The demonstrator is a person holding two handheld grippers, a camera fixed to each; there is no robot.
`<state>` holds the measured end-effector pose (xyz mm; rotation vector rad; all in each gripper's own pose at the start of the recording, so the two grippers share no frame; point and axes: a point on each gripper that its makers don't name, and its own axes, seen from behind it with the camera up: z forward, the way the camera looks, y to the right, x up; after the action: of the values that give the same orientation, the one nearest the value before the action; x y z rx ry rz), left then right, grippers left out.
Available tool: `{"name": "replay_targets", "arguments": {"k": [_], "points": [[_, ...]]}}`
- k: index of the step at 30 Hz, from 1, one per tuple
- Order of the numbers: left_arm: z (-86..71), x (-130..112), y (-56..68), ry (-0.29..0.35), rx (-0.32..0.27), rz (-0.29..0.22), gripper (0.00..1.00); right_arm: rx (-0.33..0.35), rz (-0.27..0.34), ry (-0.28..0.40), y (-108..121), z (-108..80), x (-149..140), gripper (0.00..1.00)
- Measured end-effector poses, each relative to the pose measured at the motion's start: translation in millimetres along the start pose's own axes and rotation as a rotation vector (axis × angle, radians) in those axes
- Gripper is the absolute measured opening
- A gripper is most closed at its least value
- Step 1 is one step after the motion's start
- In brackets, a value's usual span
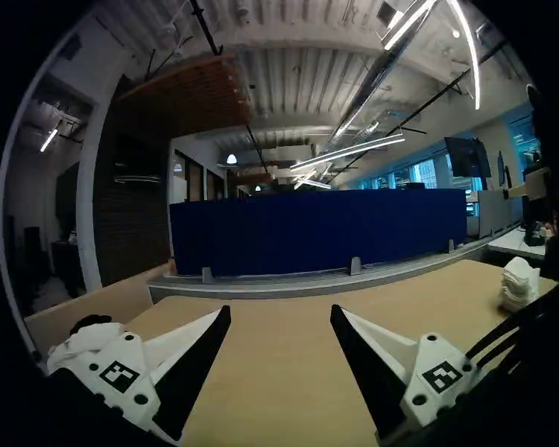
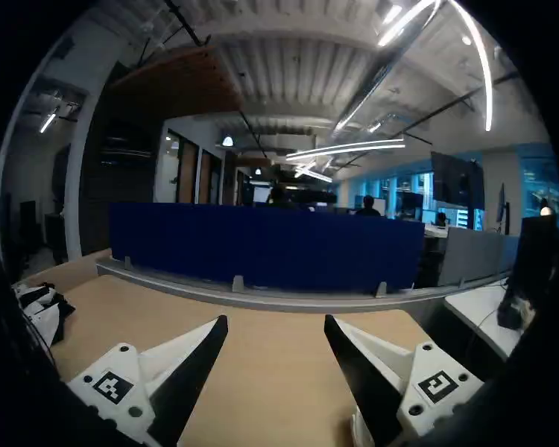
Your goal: Fold towel
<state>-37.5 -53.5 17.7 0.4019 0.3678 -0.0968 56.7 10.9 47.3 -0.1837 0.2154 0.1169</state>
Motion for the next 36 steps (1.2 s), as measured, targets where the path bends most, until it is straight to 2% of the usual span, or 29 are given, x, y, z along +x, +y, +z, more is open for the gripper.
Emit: {"name": "replay_targets", "arguments": {"k": [5, 14, 23, 36], "points": [[1.4, -24.6, -3.6, 0.006, 0.006, -0.018, 1.00, 0.015, -0.021, 0.000, -12.6, 3.3, -11.0, 1.00], [3.6, -52.7, -5.6, 0.024, 0.010, -0.025, 1.00, 0.033, -0.054, -0.006, -29.4, 6.9, -28.0, 1.00], [6.6, -68.5, -7.9, 0.034, 0.012, -0.028, 1.00, 0.036, -0.060, -0.010, -33.5, 7.1, -35.9, 1.00], [10.5, -90.2, -16.7, 0.007, 0.025, -0.071, 1.00, 0.040, -0.067, -0.001, -39.0, 8.8, -27.9, 1.00]]}}
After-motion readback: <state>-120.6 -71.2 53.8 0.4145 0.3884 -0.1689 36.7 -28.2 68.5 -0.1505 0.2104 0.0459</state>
